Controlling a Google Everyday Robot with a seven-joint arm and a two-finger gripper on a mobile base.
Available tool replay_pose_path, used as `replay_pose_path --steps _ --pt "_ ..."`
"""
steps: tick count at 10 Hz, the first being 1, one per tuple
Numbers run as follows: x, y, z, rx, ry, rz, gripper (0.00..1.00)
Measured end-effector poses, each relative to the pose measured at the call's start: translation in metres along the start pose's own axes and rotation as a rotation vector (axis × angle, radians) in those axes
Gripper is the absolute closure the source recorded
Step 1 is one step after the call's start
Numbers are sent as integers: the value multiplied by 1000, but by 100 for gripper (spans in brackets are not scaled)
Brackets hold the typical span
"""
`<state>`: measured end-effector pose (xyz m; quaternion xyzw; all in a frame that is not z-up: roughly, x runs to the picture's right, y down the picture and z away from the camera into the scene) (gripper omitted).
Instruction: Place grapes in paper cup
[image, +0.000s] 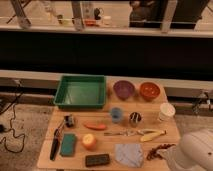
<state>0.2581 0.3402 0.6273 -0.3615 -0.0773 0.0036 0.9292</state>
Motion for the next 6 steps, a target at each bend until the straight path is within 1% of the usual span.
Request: replay_pose_path --steps 1,3,4,6 --pt "-2 -6 6 -6 4 -8 20" --pt "4 -23 14 -15 20 -6 20" --pt "9 -37 17 -18 32 -5 20" --pt "30 -51 20 -25 48 22 20"
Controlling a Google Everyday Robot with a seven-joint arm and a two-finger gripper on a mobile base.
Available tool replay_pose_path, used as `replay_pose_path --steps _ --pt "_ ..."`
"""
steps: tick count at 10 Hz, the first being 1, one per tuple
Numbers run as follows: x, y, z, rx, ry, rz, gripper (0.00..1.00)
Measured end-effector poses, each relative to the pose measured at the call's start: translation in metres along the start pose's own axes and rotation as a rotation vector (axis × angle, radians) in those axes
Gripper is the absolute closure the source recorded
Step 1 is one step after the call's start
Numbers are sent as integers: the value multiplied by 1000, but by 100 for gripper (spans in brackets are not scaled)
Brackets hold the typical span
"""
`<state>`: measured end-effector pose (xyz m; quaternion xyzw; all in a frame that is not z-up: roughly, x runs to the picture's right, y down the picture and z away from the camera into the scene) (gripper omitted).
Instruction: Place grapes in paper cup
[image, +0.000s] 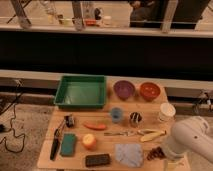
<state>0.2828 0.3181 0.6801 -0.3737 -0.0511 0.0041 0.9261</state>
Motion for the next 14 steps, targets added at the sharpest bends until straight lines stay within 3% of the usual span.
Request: replay_pose_path --steps 4,7,9,10,14 --pt "37 -13 12 -27 7 57 20" --pt "46 14 35 -69 -3 75 20" --pt "43 18 42 -77 -16 72 21" --pt "37 20 44 -82 -33 62 26" --pt "8 30 44 -104 -112 22 66"
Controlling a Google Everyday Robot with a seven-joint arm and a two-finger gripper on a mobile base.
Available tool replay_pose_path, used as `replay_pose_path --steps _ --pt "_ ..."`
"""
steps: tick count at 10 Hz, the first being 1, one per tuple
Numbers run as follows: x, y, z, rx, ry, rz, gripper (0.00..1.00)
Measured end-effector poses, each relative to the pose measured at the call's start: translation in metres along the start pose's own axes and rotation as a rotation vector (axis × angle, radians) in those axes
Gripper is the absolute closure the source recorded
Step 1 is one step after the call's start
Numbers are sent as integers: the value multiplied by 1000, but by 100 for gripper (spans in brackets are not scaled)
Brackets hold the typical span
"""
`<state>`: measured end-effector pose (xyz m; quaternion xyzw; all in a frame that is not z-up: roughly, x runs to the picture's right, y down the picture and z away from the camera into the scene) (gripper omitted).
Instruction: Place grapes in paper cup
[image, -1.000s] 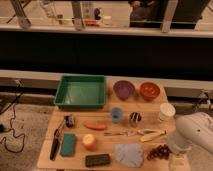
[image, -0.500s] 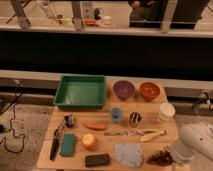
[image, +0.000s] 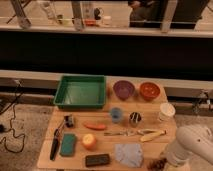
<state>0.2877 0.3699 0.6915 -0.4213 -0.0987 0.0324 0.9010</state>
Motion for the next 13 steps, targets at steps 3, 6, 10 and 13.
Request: replay_pose_path --steps 3,6,10,13 --pt "-6 6 -4 -15 -45 -13 96" --pt "-10 10 -7 -23 -60 -26 100" --pt "-15 12 -12 -24 -74 -37 100" --pt "-21 14 -25 -30 -98 -41 100"
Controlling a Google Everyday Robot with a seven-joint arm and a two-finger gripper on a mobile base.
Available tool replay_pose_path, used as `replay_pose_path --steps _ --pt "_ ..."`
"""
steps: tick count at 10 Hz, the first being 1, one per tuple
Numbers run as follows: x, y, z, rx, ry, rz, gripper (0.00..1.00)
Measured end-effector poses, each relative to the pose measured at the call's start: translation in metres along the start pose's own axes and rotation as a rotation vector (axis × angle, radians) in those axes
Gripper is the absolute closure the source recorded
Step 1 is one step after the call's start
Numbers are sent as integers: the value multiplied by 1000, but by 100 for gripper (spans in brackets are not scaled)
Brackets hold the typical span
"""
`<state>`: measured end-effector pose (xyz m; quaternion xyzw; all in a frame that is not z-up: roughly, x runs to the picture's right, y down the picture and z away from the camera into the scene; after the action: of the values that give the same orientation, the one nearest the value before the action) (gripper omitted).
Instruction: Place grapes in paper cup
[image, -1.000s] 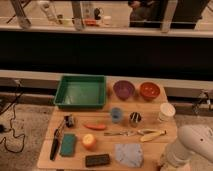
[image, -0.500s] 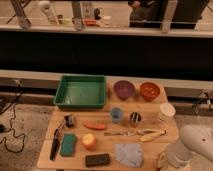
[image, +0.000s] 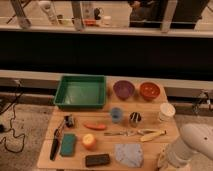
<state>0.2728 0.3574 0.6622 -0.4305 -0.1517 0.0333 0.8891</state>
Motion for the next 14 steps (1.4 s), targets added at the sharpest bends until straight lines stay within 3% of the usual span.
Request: replay_pose_path --steps 2,14 --pt "-7 5 -23 3 -7 -7 100" --pt "-10 5 -24 12 -3 -10 100"
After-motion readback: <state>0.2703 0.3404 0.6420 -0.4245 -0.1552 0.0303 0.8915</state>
